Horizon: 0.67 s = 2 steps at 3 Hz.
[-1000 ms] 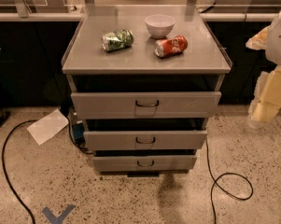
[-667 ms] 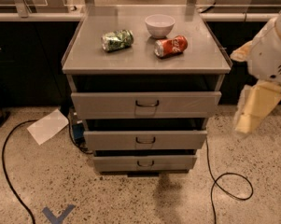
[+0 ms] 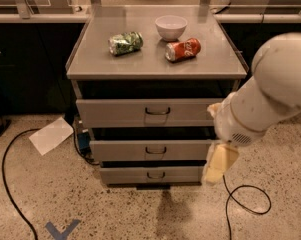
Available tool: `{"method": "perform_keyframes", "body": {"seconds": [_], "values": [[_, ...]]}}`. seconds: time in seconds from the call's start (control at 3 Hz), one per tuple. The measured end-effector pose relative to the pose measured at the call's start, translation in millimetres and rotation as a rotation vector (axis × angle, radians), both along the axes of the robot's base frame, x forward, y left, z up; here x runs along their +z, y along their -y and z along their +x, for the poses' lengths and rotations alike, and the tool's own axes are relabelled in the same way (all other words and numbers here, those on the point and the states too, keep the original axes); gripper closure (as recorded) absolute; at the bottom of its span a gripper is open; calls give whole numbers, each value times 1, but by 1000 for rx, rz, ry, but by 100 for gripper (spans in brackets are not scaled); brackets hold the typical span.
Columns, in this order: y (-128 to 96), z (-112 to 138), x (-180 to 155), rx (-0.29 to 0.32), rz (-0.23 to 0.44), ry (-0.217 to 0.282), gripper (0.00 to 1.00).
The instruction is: Open middle drawer
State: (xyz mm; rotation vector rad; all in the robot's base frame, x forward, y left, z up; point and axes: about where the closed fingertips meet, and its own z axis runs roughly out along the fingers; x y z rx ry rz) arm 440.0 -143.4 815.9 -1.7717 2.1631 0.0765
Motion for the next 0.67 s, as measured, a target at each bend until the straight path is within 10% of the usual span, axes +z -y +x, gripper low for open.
{"method": "perform_keyframes", "body": {"seconds": [0.67], "values": [[9, 22, -116, -190, 82, 17, 0]]}}
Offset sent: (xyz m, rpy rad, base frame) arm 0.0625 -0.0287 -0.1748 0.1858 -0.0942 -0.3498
